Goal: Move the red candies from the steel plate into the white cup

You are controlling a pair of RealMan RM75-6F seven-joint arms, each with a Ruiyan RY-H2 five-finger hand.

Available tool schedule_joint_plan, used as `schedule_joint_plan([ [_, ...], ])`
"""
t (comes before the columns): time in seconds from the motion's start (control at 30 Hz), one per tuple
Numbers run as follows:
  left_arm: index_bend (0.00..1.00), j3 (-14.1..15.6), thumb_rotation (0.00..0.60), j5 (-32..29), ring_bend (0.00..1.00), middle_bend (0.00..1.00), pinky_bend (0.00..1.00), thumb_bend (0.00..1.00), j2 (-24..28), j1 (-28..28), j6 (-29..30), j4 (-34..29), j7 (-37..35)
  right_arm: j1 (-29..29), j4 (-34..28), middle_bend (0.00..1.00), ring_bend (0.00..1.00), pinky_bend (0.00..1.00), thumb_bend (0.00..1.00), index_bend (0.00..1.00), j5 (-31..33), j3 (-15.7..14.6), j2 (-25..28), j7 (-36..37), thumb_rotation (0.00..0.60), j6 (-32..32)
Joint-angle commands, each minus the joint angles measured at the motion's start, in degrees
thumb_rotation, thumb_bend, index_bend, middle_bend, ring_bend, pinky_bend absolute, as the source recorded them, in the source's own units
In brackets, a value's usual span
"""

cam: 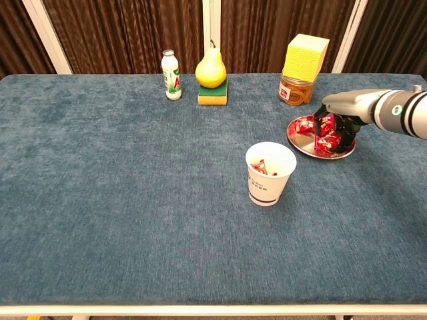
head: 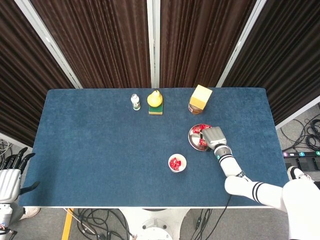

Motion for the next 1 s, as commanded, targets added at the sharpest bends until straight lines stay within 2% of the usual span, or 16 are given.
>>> schedule_joint_plan([
  [0.03,0.23,0.0,0.600,-0.1,0.18,0.16,0.16,0.10,0.0,0.1,-0.1,0.1,-0.1,0.2,0.8,0.94,0.97,1.00,0.25,0.42,0.2,0.2,-0.9,-0.4,0.600,0.2],
  [0.4,0.23,0.2,0.600,0.1,0.18,0.16,0.16,0.10,0.1,0.2,-0.3,0.3,-1.8,0.4,3.9,0.94,0.97,1.00,0.25,0.47,1.6,0.3,-3.2,-1.8,0.600,-0.1],
  [0.67,0.23,0.1,0.600,0.0,0.18,0.16,0.16,0.10,0.1,0.3,-0.3,0.4,-1.6,0.2,4.5,0.94,0.98,1.00,0.32,0.61,1.4,0.9,-3.4,-1.9,0.600,-0.1],
  [0.83,0.23,0.0,0.600,0.0,0.18,0.16,0.16,0.10,0.4,0.3,-0.2,0.0,-1.3,-0.8,-1.2,0.94,0.98,1.00,0.33,0.63,-2.4,2.9,0.4,1.0,0.600,2.4],
  [1.0,0.23,-0.1,0.600,0.2,0.18,0.16,0.16,0.10,0.8,0.1,-0.1,-0.8,-0.4,-2.9,-13.4,0.94,0.98,1.00,0.33,0.63,-10.6,5.9,7.8,6.8,0.600,5.9],
])
